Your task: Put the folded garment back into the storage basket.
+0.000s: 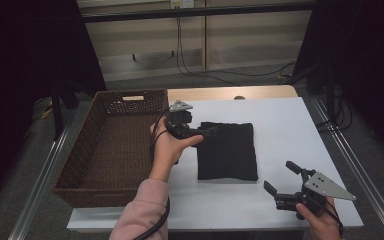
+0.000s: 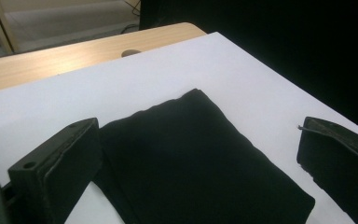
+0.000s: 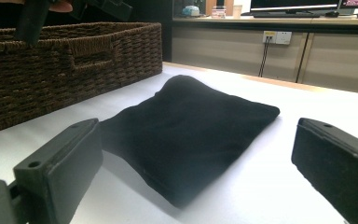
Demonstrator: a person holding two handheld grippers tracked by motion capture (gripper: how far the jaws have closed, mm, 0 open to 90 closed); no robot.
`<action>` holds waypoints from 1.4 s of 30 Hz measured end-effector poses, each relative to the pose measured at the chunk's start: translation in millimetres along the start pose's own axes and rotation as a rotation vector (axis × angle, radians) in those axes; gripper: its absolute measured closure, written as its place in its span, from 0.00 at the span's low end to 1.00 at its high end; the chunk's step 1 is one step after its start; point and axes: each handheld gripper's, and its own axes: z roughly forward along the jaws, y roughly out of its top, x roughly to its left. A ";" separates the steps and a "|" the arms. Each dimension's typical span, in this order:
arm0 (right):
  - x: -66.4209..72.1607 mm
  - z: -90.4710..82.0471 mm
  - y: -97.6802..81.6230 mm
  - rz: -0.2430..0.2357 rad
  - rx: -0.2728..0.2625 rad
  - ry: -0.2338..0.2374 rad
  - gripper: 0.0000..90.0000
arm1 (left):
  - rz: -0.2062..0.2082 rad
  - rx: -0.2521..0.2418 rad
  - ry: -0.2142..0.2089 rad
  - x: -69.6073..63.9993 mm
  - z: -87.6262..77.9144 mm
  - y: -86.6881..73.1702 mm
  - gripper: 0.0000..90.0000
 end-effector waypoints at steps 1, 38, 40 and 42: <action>0.1 0.0 0.0 0.000 0.000 0.000 0.02 | 0.001 -0.003 0.004 -0.2 1.4 0.0 0.00; 0.9 -0.4 0.9 0.000 -0.010 0.003 0.02 | -0.086 0.098 0.065 12.8 44.8 -3.2 0.01; 1.1 -0.3 0.9 0.002 -0.010 0.003 0.02 | -0.085 0.101 0.072 12.8 47.7 -3.2 0.02; 1.1 -0.2 1.0 0.000 -0.009 0.002 0.02 | -0.099 0.104 0.085 12.4 51.0 -3.4 0.03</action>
